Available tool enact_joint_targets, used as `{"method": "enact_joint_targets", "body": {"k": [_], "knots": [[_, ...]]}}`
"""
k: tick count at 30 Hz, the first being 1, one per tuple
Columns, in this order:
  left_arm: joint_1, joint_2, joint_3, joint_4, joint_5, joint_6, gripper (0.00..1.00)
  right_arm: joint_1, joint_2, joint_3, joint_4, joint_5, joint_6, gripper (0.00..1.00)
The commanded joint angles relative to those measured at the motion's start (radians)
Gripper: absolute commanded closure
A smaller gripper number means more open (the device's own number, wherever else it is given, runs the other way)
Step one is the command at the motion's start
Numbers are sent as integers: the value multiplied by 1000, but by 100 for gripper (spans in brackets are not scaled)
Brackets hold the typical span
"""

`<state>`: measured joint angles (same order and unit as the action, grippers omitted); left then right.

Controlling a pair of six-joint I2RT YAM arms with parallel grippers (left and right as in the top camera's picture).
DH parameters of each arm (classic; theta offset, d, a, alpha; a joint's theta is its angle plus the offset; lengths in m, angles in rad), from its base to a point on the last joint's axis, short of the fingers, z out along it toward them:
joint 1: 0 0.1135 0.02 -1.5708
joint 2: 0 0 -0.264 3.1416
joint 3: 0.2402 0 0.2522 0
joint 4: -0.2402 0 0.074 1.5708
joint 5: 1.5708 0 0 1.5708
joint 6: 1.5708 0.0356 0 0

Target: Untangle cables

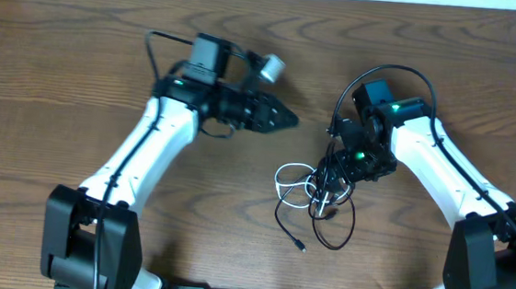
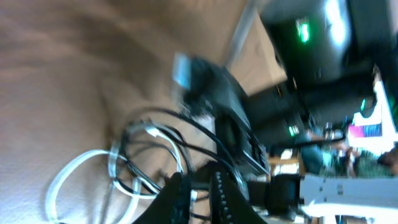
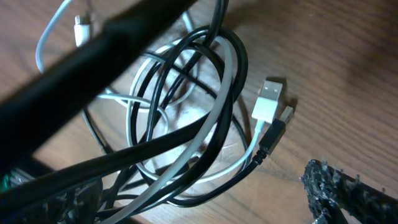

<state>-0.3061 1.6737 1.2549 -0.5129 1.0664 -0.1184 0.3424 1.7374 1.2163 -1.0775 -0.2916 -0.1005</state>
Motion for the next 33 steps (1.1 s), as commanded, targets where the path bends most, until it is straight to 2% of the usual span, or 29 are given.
{"method": "enact_joint_targets", "body": {"k": [1, 2, 5, 11, 13, 16, 20, 24, 29, 33], "knots": [[-103, -9, 6, -34, -169, 23, 83, -8, 17, 19, 21, -7, 90, 1], [-122, -9, 6, -45, -213, 5, 79, -9, 17, 19, 24, -6, 93, 1], [-154, -9, 6, -68, -242, -18, 75, -23, 17, 19, 26, -6, 93, 1], [-178, -9, 6, -97, -243, -17, 73, -54, 17, 19, 30, -8, 93, 1], [-178, -9, 5, -102, -245, -4, 68, -74, 17, 20, 37, -108, 42, 1], [-178, -7, -5, -104, -245, 73, 59, -105, 17, 19, 56, -240, -26, 1], [-178, -7, -22, -103, -244, 140, 55, -142, 17, 19, 69, -262, -29, 1], [-178, -7, -26, -102, -198, 202, 55, -145, 17, 19, 68, -264, -29, 1], [-180, -6, -27, -100, 0, 383, 55, -145, 17, 19, 68, -270, -32, 1], [-204, -1, -27, -95, -47, 418, 55, -145, 17, 19, 69, -293, -45, 1]]}}
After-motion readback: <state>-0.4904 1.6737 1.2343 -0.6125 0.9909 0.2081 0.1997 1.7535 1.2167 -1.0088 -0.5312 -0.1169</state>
